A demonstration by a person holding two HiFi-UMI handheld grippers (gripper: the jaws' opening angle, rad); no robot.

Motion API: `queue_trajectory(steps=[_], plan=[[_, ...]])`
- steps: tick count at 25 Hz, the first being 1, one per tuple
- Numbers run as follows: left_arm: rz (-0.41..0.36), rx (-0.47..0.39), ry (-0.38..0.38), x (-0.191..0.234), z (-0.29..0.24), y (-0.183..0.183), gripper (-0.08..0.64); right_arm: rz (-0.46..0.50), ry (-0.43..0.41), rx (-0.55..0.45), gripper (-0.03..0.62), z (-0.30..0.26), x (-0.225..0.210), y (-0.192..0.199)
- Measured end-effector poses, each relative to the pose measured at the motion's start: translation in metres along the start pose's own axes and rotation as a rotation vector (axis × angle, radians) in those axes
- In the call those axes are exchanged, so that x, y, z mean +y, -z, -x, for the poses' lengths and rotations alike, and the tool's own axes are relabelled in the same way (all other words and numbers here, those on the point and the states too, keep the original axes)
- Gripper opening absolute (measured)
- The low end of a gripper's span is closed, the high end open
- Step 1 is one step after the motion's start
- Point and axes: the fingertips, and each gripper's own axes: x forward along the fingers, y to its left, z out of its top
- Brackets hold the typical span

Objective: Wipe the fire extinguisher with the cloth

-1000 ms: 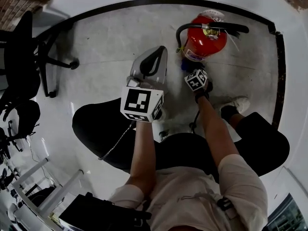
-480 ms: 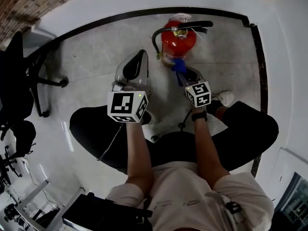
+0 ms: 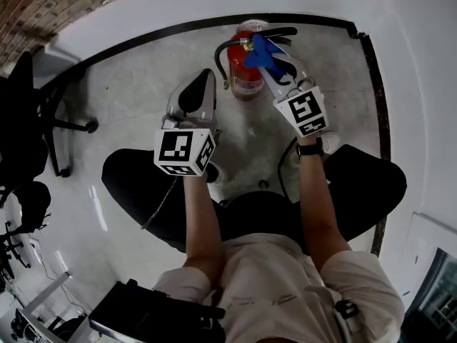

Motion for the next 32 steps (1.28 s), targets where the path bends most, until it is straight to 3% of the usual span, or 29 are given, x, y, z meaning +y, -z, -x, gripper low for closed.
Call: queue_trajectory(steps=[4, 7, 11, 15, 17, 21, 26, 30, 32], plan=[[-0.016, 0.025, -0.007, -0.002, 0.003, 0.005, 0.003, -0.083, -0.066, -0.096, 0.074, 0.008, 0.016, 0.016], [-0.02, 0.043, -0.012, 0.001, 0.002, 0.014, 0.003, -0.048, -0.121, -0.084, 0.072, 0.011, 0.038, 0.026], [-0.006, 0.063, -0.008, 0.0, -0.002, 0.025, 0.003, 0.164, -0.243, 0.227, 0.071, -0.009, 0.09, 0.113], [-0.01, 0.082, -0.002, -0.002, -0.007, 0.032, 0.003, 0.085, -0.182, 0.44, 0.072, -0.037, 0.108, 0.218], [-0.012, 0.095, 0.005, -0.003, -0.01, 0.036, 0.003, 0.055, -0.189, 0.5, 0.072, -0.047, 0.117, 0.257], [-0.021, 0.122, -0.004, 0.004, -0.014, 0.046, 0.003, 0.102, -0.257, 0.597, 0.071, -0.06, 0.14, 0.312], [-0.041, 0.159, -0.03, 0.016, -0.012, 0.061, 0.003, 0.002, -0.275, 0.791, 0.072, -0.064, 0.143, 0.389], [-0.054, 0.182, -0.029, 0.018, -0.014, 0.063, 0.003, 0.029, -0.324, 0.853, 0.072, -0.071, 0.141, 0.403], [-0.047, 0.176, -0.027, 0.016, -0.014, 0.059, 0.003, -0.068, -0.314, 0.835, 0.074, -0.067, 0.143, 0.392]])
